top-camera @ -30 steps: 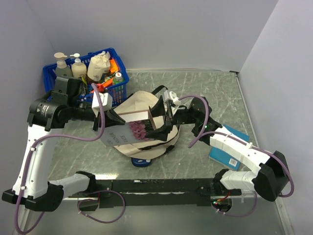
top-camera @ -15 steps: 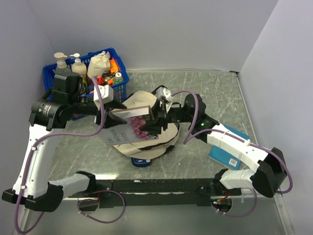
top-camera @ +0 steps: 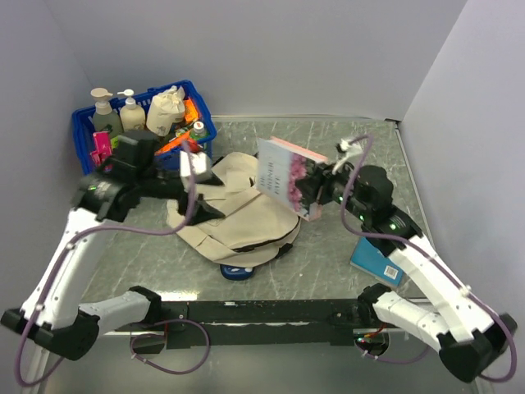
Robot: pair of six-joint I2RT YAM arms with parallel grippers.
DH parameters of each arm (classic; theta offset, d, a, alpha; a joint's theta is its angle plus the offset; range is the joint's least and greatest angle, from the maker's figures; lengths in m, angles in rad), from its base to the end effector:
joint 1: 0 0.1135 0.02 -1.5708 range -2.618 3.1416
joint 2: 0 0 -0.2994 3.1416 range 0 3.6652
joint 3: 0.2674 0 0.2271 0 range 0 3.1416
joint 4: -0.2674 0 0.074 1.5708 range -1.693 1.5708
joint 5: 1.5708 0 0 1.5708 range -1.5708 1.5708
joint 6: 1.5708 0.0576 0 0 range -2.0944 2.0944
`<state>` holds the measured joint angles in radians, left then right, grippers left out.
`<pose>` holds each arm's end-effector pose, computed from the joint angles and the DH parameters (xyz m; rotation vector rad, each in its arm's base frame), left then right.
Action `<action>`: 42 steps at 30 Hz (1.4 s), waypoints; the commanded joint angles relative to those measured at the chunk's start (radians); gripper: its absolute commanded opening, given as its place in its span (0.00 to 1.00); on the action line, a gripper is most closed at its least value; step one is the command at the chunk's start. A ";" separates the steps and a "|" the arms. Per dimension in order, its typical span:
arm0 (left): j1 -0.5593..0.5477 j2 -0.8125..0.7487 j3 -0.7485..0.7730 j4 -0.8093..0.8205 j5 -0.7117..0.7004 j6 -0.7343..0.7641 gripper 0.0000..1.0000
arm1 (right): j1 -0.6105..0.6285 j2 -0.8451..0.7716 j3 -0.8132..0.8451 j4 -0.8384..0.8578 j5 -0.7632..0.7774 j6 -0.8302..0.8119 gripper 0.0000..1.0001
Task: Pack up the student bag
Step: Pick up the book from the center of the board, then place the book in the student bag.
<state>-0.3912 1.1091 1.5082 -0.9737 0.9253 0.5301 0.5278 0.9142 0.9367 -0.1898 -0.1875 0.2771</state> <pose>0.1270 -0.1021 0.4629 1.3341 1.5043 -0.8923 0.1532 0.1018 0.3938 -0.3649 1.7579 0.7474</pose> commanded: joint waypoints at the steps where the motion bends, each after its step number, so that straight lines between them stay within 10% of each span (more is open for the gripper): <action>1: -0.188 0.060 -0.111 -0.008 -0.077 0.047 0.83 | -0.003 -0.136 -0.007 -0.195 0.356 0.146 0.00; 9: -0.440 0.219 -0.191 0.165 -0.293 0.074 0.98 | -0.006 -0.281 -0.001 -0.416 0.555 0.226 0.00; 29: -0.630 0.392 -0.436 0.747 -0.860 -0.058 0.96 | -0.041 -0.301 0.010 -0.510 0.563 0.246 0.00; 38: -0.609 0.433 -0.393 0.791 -1.003 -0.055 0.69 | -0.045 -0.339 -0.042 -0.530 0.520 0.258 0.00; 39: -0.607 0.425 -0.398 0.803 -1.046 -0.064 0.44 | -0.045 -0.351 -0.045 -0.539 0.517 0.260 0.00; 42: -0.606 0.405 -0.410 0.868 -1.111 -0.076 0.18 | -0.045 -0.379 -0.062 -0.568 0.494 0.272 0.00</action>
<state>-1.0039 1.5536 1.0756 -0.2211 -0.0494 0.4751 0.4896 0.5766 0.8886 -0.7372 0.3347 0.5316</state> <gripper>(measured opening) 0.264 0.541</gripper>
